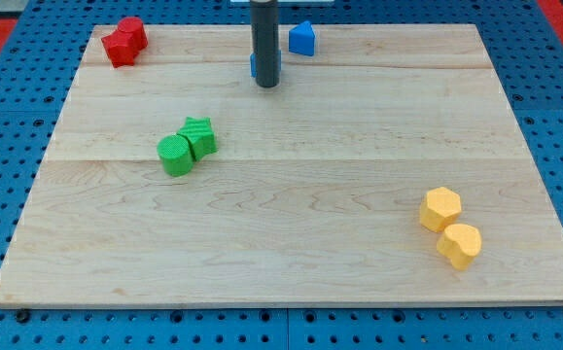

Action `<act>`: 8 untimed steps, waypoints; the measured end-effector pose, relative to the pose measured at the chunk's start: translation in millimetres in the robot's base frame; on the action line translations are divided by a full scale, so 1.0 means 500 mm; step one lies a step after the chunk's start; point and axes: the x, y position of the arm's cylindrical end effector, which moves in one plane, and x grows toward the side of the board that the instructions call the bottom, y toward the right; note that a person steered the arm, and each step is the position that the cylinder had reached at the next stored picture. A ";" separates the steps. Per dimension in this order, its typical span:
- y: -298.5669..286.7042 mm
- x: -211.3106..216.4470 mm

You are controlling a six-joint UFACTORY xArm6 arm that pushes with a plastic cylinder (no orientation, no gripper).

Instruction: Place the green star left side of blue cube

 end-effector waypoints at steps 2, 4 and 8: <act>0.101 0.141; -0.152 0.372; -0.118 0.276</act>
